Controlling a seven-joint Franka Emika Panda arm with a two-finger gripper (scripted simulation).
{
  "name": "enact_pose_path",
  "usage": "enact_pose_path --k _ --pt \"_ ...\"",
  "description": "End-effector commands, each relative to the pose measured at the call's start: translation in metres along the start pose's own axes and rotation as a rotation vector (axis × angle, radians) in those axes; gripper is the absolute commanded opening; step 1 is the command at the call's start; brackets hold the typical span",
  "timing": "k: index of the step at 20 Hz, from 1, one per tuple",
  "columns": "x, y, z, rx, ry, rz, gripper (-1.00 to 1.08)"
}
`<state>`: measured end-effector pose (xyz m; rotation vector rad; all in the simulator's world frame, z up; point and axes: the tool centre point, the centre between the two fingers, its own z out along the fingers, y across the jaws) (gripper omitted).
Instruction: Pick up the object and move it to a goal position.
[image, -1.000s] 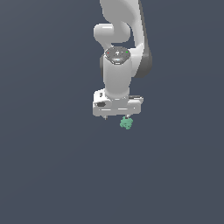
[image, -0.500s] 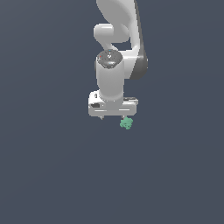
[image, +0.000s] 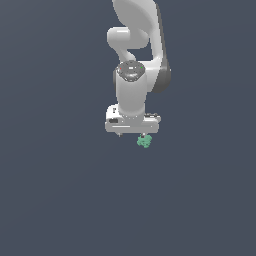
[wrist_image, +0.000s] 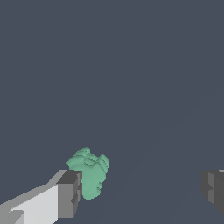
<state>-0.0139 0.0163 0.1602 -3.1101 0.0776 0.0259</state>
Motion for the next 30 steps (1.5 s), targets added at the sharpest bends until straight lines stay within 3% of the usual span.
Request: enact_pose_path --k 1,18,30 --pt "-0.004 -0.006 0.006 -0.002 0.001 0.026 1.00" --pt "-0.046 -0.054 0.063 -0.023 0.017 0.287 1.00" --pt "-0.059 -0.065 0.076 -0.027 0.023 0.353 1.00"
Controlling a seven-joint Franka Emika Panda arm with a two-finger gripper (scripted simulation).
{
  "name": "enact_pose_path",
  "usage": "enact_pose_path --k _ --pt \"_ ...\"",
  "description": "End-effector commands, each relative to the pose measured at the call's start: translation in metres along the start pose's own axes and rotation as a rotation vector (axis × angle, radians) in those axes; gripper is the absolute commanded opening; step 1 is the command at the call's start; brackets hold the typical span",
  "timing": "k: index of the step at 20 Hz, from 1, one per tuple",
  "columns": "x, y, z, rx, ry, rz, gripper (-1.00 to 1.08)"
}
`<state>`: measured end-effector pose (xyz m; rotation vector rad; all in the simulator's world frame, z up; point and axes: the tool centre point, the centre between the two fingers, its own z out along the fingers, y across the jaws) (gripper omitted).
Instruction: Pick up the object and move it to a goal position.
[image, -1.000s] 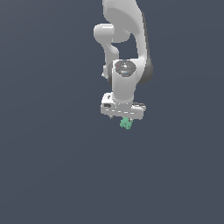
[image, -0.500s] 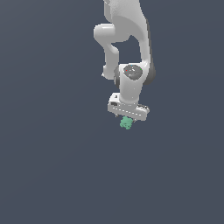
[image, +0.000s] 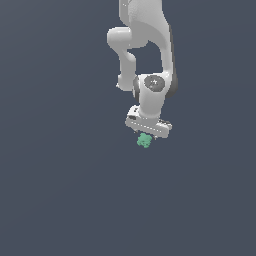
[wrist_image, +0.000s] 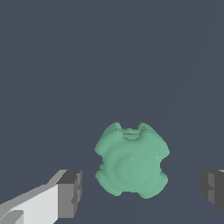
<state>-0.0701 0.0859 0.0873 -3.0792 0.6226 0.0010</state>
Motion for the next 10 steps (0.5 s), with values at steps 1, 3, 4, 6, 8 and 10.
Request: enact_pose_path --k 1,3,4,6,8,10 --pt "0.000 0.000 0.000 0.000 0.000 0.000 1.00" --pt "0.000 0.000 0.001 0.000 0.000 0.000 1.00" --pt "0.000 0.000 0.003 0.000 0.000 0.000 1.00" --pt "0.000 0.000 0.008 0.000 0.000 0.001 1.00" --pt "-0.001 0.000 0.016 0.000 0.000 0.001 1.00" --pt "-0.001 0.000 0.027 0.000 0.000 0.002 1.00"
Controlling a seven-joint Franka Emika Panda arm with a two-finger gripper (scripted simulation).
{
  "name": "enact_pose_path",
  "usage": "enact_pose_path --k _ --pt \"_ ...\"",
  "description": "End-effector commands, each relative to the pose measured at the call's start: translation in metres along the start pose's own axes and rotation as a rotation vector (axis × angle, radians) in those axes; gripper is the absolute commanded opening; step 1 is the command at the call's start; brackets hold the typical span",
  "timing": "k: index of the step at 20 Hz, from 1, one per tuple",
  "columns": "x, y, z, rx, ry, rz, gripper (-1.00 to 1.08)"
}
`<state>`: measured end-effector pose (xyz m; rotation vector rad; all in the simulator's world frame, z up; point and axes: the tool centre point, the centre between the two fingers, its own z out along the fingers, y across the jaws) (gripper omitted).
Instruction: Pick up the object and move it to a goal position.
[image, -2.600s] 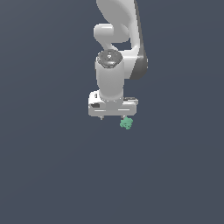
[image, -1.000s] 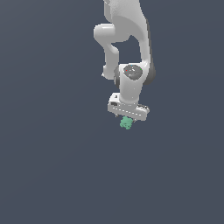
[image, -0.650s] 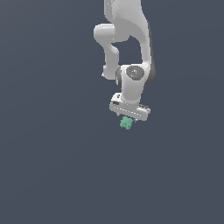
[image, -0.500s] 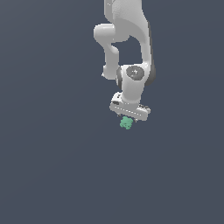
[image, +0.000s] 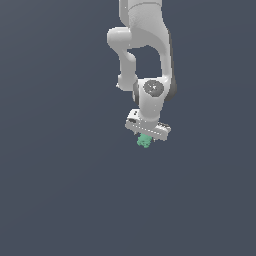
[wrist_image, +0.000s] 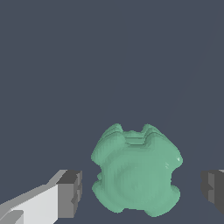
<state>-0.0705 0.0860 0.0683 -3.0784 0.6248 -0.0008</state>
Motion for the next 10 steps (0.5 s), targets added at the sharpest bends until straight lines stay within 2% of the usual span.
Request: enact_pose_path --k 1,9,10 --pt "-0.001 0.001 0.013 -0.001 -0.001 0.001 1.00" --pt "0.000 0.000 0.032 -0.001 0.000 0.002 1.00" --pt "0.000 0.000 0.032 -0.001 0.000 0.002 -1.00"
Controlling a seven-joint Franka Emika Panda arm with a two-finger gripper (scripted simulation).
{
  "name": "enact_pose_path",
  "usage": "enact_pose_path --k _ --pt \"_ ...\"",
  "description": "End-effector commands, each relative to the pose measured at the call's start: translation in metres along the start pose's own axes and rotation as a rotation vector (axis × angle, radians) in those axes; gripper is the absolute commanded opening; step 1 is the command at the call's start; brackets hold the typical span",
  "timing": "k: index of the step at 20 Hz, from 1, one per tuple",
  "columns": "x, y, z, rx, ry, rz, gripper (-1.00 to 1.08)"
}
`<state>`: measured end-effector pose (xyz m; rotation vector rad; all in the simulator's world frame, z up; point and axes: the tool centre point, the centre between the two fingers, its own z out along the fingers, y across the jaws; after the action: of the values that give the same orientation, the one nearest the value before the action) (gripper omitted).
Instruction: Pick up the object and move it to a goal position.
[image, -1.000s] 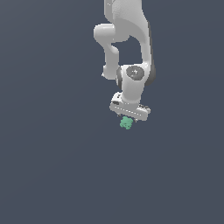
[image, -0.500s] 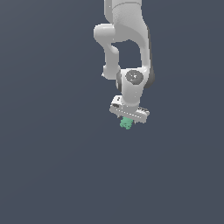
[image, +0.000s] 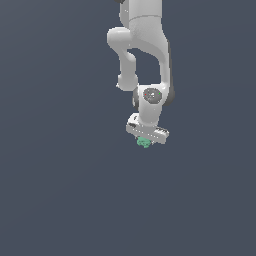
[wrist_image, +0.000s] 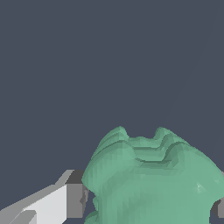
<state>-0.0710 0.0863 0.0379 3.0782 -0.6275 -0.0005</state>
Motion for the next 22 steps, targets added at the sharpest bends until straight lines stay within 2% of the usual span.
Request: enact_pose_path --k 1,14,22 --pt "0.000 0.000 0.001 0.000 0.000 0.000 -1.00" --pt "0.000 -0.001 -0.005 0.001 0.001 -0.001 -1.00" --pt "0.003 -0.005 -0.043 0.001 0.001 0.000 -1.00"
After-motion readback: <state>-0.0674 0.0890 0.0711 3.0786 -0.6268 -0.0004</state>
